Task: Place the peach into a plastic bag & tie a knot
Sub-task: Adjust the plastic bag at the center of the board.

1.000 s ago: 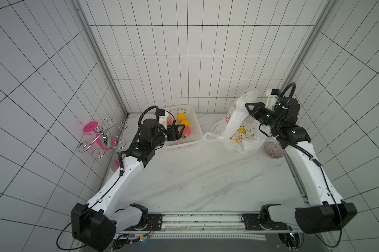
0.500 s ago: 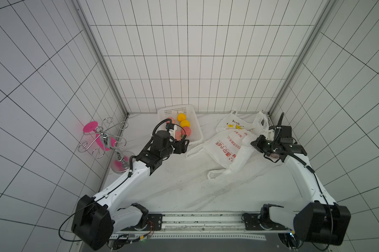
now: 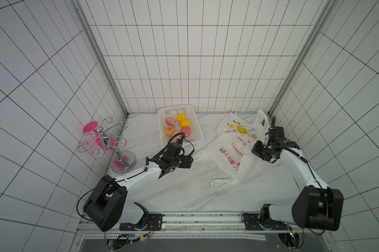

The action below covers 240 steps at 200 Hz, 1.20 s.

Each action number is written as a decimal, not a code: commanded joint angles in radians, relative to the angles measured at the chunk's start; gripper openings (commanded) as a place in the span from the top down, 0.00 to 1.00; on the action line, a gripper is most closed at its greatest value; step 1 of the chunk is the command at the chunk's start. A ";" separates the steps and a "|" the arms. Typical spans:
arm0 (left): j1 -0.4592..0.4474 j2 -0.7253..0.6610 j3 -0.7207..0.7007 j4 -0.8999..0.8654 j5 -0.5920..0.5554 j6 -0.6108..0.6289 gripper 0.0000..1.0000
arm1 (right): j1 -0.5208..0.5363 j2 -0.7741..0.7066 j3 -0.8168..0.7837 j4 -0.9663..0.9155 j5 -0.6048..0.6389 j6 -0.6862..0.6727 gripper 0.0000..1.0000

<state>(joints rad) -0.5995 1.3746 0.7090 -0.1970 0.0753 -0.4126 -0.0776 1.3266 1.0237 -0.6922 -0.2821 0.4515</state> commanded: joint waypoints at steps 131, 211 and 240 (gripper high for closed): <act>-0.114 0.335 -0.025 0.569 -0.218 0.037 0.55 | 0.039 -0.013 0.030 -0.029 0.015 -0.007 1.00; -0.128 -0.045 0.245 -0.176 -0.203 0.113 1.00 | 0.062 -0.088 0.160 -0.124 0.018 0.018 0.96; -0.119 -0.134 0.431 -0.508 -0.189 0.199 1.00 | 0.091 -0.104 0.214 -0.150 0.076 0.016 0.84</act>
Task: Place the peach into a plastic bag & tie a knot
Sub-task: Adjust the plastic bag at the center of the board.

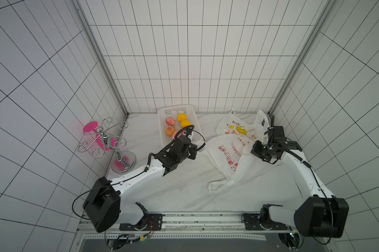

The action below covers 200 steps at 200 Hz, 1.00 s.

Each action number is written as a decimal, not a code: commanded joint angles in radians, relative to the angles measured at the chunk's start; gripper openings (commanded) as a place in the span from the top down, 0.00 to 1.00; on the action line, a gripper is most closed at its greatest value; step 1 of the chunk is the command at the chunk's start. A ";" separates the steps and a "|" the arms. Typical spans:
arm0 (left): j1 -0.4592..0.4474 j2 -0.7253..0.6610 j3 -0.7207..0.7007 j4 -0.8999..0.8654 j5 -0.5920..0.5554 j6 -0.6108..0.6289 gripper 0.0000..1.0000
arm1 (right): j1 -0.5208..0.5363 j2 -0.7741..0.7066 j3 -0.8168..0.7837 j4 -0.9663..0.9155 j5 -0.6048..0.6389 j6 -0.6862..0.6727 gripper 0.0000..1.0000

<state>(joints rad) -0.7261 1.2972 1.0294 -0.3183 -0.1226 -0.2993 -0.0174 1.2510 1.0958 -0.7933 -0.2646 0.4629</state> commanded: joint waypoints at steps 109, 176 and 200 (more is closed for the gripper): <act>0.093 0.052 0.620 -0.835 0.312 0.037 1.00 | 0.619 -0.028 0.426 -0.205 0.301 -0.048 0.51; 0.093 0.060 0.691 -0.871 0.376 -0.027 1.00 | 0.999 0.081 0.308 0.022 0.563 0.157 0.09; 0.092 0.059 0.699 -0.862 0.391 -0.045 1.00 | 1.034 0.146 0.290 0.111 0.636 0.208 0.06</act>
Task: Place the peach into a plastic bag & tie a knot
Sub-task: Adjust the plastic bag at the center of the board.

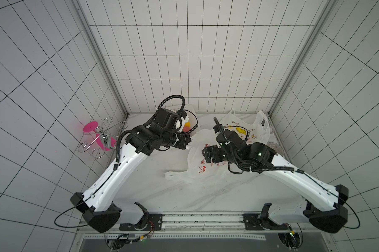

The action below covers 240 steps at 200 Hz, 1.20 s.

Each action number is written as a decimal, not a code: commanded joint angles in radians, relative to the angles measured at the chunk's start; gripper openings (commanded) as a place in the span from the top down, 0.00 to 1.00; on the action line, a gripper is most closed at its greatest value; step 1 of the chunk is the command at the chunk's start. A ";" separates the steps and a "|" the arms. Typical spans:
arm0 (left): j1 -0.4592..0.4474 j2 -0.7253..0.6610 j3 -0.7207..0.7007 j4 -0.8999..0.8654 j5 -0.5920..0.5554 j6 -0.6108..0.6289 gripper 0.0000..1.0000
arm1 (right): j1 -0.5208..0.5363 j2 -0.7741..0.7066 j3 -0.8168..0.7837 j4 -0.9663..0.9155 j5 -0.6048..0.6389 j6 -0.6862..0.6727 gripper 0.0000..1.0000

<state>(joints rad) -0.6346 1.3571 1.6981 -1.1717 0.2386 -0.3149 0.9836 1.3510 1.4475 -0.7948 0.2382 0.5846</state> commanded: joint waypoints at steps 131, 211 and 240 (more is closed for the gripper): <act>0.014 -0.013 0.065 -0.021 -0.010 -0.011 1.00 | -0.069 0.191 -0.177 0.262 0.198 0.028 0.88; 0.081 -0.146 -0.040 0.194 -0.134 0.108 0.02 | -0.456 0.014 -0.026 -0.042 -0.667 -0.144 1.00; 0.022 -0.169 -0.247 0.342 0.036 0.094 0.03 | -0.491 0.010 -0.033 -0.034 -0.713 -0.095 1.00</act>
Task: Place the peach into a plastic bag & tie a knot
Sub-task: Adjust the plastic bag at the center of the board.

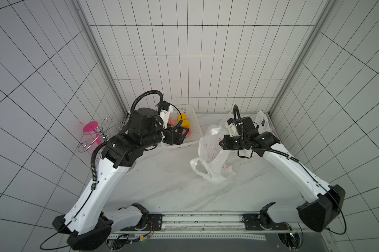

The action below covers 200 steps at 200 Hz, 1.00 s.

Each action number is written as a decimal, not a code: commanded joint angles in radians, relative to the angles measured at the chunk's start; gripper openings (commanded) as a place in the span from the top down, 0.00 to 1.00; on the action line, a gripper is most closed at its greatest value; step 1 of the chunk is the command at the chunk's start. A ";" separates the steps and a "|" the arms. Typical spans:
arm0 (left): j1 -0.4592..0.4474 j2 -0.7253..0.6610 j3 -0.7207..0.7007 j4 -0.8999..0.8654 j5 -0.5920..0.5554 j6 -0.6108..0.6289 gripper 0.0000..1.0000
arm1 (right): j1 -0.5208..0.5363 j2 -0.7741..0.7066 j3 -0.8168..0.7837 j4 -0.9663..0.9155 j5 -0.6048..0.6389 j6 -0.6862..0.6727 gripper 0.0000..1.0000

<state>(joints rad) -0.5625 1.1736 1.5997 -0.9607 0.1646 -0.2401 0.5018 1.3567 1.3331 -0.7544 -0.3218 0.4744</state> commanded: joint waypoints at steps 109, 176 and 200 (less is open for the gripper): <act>-0.223 0.126 -0.487 0.551 0.075 -0.210 0.25 | -0.022 -0.019 -0.020 0.069 -0.193 0.158 1.00; 0.038 0.127 -0.400 0.067 -0.077 -0.097 0.98 | -0.150 -0.045 -0.045 -0.217 0.112 -0.071 1.00; 0.041 0.135 -0.323 -0.069 -0.031 -0.028 0.94 | -0.157 -0.044 -0.062 -0.248 0.246 -0.114 1.00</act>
<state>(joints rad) -0.5175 1.3121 1.1877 -0.8177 0.1295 -0.3603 0.3531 1.3220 1.3212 -0.8814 -0.2840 0.4572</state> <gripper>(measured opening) 0.048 0.046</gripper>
